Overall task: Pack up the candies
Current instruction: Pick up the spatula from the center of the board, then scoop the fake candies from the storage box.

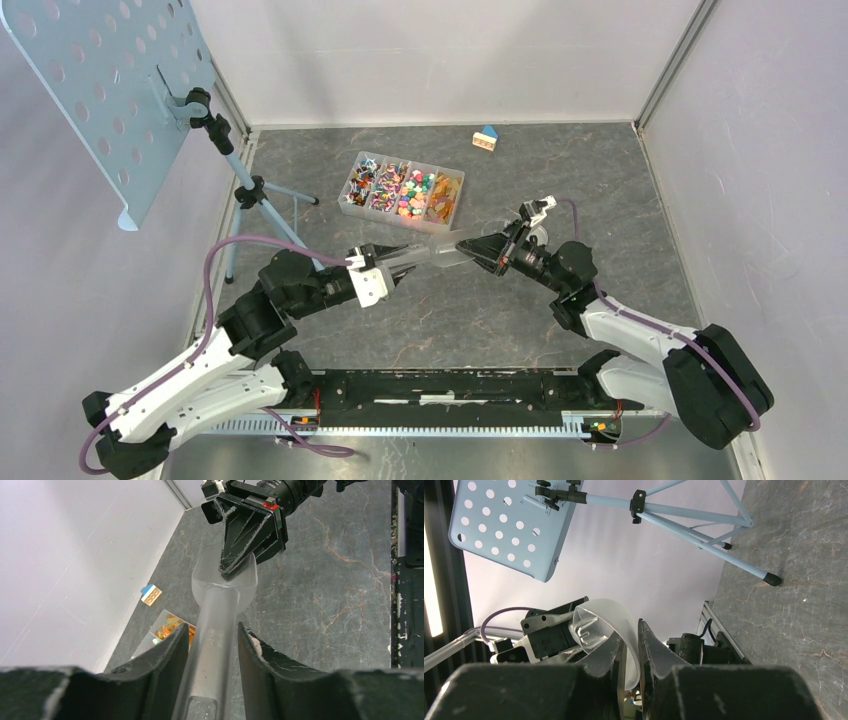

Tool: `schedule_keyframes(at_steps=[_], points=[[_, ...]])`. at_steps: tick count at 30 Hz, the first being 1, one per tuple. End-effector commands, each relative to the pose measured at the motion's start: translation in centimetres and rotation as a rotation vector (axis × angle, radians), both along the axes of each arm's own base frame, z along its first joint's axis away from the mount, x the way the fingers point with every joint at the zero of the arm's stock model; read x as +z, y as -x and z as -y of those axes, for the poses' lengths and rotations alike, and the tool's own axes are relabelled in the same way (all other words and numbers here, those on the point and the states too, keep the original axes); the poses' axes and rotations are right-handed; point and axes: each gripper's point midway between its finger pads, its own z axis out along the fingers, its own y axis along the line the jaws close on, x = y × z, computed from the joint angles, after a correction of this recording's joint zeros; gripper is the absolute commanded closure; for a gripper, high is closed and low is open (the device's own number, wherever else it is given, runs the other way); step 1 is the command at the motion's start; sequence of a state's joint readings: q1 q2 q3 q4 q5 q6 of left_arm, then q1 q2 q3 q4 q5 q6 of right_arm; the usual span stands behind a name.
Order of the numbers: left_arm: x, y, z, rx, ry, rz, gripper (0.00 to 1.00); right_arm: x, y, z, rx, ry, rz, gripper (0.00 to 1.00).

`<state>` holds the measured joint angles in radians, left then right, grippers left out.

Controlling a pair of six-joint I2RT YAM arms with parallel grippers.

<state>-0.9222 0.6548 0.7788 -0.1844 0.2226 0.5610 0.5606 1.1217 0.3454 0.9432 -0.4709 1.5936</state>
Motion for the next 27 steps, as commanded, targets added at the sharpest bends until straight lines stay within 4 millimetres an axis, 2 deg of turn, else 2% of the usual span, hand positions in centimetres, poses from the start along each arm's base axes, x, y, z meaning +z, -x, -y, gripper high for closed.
schedule_keyframes(at_steps=[1, 4, 6, 9, 11, 15, 20, 23, 27], points=[[2.1, 0.3, 0.3, -0.02, 0.061, 0.018, 0.55, 1.0, 0.5, 0.0, 0.02, -0.033, 0.046, 0.82], [2.2, 0.1, 0.2, -0.007, 0.066, 0.016, 0.71, 1.0, 0.5, -0.1, 0.021, -0.032, 0.047, 0.81], [2.3, -0.2, 0.1, 0.014, 0.068, 0.003, 0.82, 1.1, 0.5, -0.1, 0.02, -0.028, 0.057, 0.74], [2.4, -1.0, 0.1, 0.058, 0.07, -0.037, 0.91, 0.8, 0.3, -0.1, 0.004, 0.009, 0.073, 0.54], [2.4, -1.7, -0.1, 0.105, 0.068, -0.073, 0.96, 0.4, -0.1, 0.6, -0.053, 0.028, 0.073, 0.36], [2.3, -3.4, -0.7, 0.223, 0.05, -0.149, 0.98, -0.4, -1.1, 2.9, -0.2, 0.104, 0.094, 0.02], [1.9, -6.6, -2.3, 0.451, 0.031, -0.255, 0.98, -0.8, -1.8, 5.6, -0.358, 0.242, 0.176, 0.02], [0.7, -8.5, -2.9, 0.543, -0.008, -0.323, 0.98, -0.3, -1.7, 6.9, -0.426, 0.301, 0.241, 0.02], [-0.6, -11.7, -4.8, 0.669, -0.006, -0.421, 0.98, 0.4, -1.6, 8.6, -0.497, 0.396, 0.316, 0.02]])
